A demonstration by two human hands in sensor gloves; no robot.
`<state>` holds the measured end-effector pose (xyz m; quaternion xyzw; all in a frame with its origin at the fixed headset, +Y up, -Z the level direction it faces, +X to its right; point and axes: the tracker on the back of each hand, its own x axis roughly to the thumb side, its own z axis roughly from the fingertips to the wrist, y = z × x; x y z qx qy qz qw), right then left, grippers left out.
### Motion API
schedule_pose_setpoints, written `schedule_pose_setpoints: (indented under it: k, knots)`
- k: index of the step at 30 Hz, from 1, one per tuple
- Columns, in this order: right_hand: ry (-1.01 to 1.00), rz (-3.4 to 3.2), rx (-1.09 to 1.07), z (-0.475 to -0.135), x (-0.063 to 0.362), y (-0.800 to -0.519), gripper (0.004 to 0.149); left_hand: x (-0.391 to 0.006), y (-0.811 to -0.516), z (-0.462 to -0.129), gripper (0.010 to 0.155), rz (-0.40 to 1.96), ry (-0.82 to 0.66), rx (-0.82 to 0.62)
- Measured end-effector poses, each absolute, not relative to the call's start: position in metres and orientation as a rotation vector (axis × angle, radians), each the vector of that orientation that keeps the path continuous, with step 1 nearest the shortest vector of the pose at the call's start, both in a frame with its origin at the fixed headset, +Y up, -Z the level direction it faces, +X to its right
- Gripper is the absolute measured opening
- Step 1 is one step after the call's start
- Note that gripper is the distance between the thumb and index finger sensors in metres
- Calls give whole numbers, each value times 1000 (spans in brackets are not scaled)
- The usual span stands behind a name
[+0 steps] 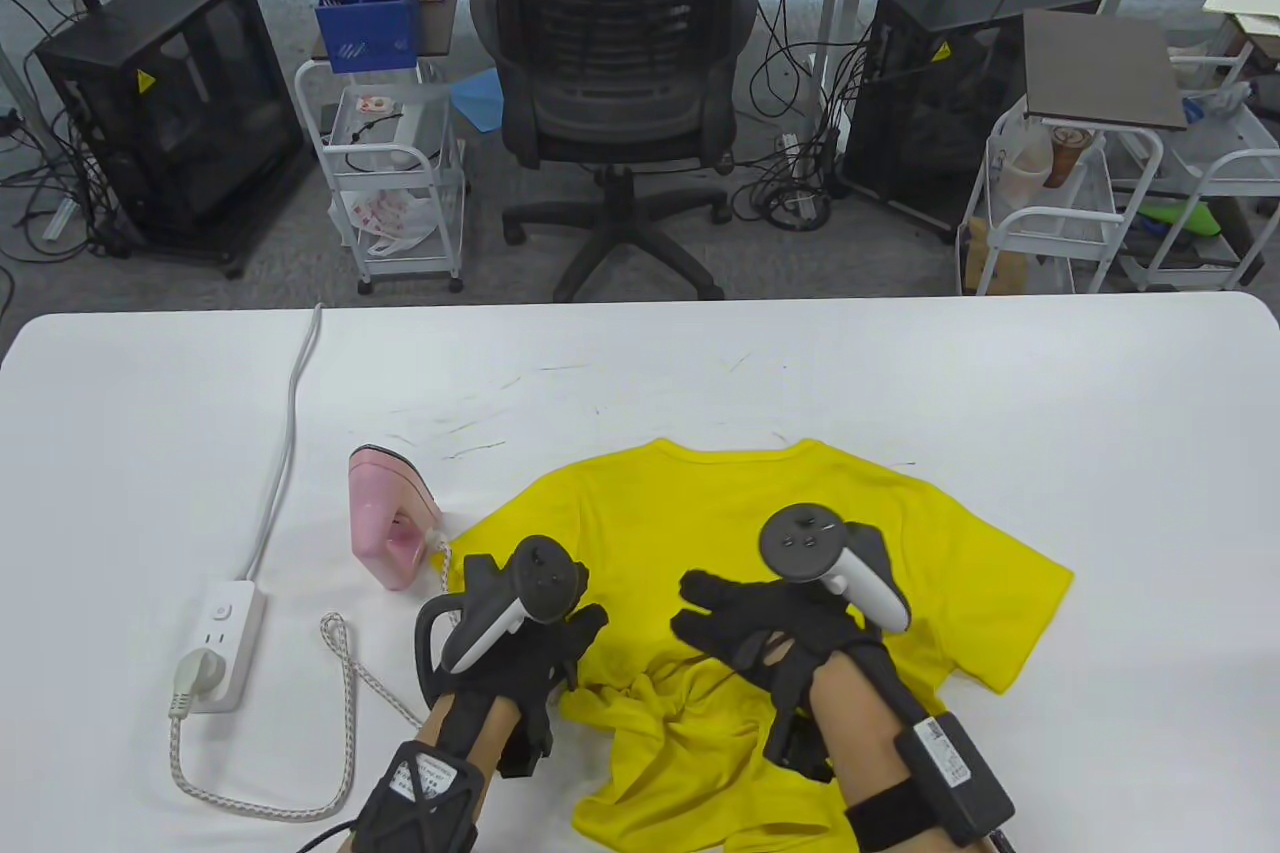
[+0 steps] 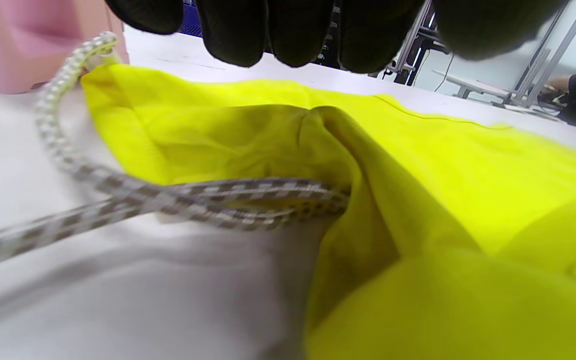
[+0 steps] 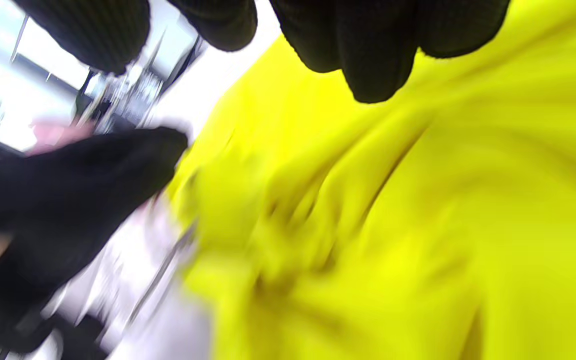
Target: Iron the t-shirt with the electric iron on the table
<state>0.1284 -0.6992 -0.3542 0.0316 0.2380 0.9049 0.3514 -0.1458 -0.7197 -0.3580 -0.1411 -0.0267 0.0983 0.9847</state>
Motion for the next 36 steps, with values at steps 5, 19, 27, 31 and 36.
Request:
schedule_pose_setpoints:
  k: [5, 19, 27, 31, 36]
  knots:
    - [518, 2753, -207, -380, 171, -740, 62, -125, -741, -389, 50, 99, -49, -406]
    - [816, 2583, -289, -455, 201, -795, 81, -118, -781, -460, 82, 77, 141, -505]
    - [468, 2813, -152, -432, 203, -758, 70, -119, -757, -439, 70, 102, -8, -412]
    - [480, 2814, -157, -413, 210, -753, 63, -120, -754, -422, 76, 101, -86, -468]
    - [451, 2794, -176, -408, 218, -769, 61, -120, -772, -425, 86, 12, -45, -542]
